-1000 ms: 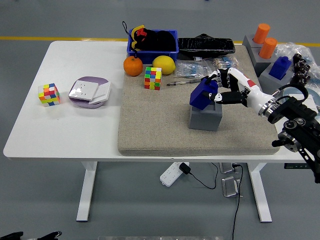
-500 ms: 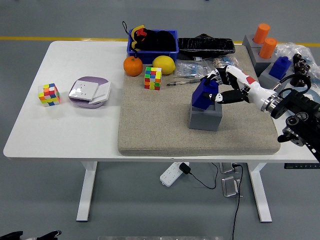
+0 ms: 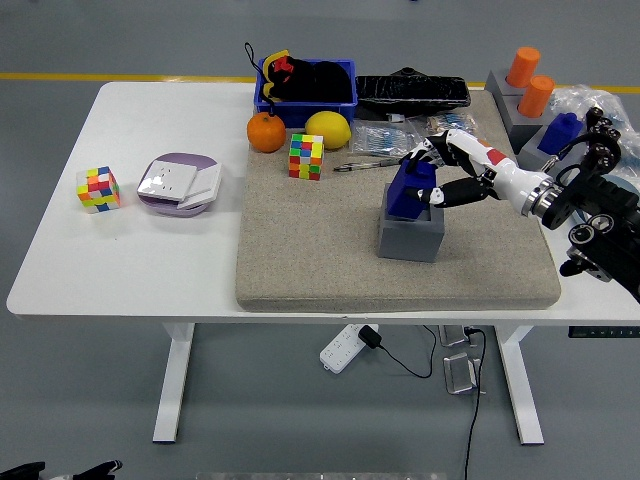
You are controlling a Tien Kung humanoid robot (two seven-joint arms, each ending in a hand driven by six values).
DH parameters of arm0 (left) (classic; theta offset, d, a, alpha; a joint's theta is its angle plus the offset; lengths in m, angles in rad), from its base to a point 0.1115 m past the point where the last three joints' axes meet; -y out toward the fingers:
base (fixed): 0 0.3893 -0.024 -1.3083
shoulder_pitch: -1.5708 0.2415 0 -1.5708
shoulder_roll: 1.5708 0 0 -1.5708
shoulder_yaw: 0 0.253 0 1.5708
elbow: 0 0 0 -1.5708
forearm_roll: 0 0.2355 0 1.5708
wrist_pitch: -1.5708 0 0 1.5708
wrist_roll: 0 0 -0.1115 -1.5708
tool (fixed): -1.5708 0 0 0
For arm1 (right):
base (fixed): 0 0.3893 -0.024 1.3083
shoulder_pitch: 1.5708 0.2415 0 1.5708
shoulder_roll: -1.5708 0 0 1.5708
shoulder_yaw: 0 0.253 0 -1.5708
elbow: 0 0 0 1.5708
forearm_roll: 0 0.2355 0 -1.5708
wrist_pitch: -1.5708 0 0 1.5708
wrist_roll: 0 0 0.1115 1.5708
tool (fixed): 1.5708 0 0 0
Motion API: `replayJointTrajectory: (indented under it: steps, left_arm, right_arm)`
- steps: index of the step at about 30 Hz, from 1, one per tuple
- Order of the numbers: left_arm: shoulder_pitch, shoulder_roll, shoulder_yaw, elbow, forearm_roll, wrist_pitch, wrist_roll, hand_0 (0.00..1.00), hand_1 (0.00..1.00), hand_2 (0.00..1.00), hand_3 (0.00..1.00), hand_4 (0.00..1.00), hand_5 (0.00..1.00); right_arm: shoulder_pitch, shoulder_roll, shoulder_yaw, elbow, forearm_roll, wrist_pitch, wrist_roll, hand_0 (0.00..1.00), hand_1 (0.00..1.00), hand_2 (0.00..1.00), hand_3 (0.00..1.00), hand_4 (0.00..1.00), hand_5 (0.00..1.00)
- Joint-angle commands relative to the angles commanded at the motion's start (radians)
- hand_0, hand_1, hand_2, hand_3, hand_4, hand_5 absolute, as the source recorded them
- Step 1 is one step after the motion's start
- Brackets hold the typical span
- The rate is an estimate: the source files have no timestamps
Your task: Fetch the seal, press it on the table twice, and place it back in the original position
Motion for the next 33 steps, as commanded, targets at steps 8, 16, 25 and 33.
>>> replayJointTrajectory:
  steps: [8,16,25,33]
  left_arm:
    - [-0.002,0.001,0.001,0.0,-0.002,0.0,-0.001,0.814,0.786,0.765,0.801,0.687,0.411]
    - [-0.004,0.002,0.005,0.0,-0.005,-0.001,-0.002,0.814,0.786,0.764,0.8,0.686,0.41]
    - [-0.003,0.002,0.0,0.0,0.001,-0.001,0.0,0.814,0.786,0.764,0.8,0.687,0.409]
    - [-0.006,0.001,0.003,0.0,-0.002,-0.001,-0.002,0.814,0.786,0.765,0.8,0.689,0.41]
  right_arm:
    - [0.02,-0.008,-0.005,-0.008,-0.032,0.0,0.0,0.531,0.404,0.417,0.421,0.686,0.002]
    - [0.031,-0.014,-0.027,-0.014,-0.063,0.005,-0.002,0.528,0.398,0.414,0.421,0.684,0.002]
    - [0.04,-0.015,-0.048,-0.013,-0.069,0.004,0.0,0.525,0.396,0.413,0.421,0.684,0.002]
    - [0.046,-0.011,-0.058,-0.019,-0.078,0.0,0.004,0.523,0.396,0.413,0.419,0.683,0.002]
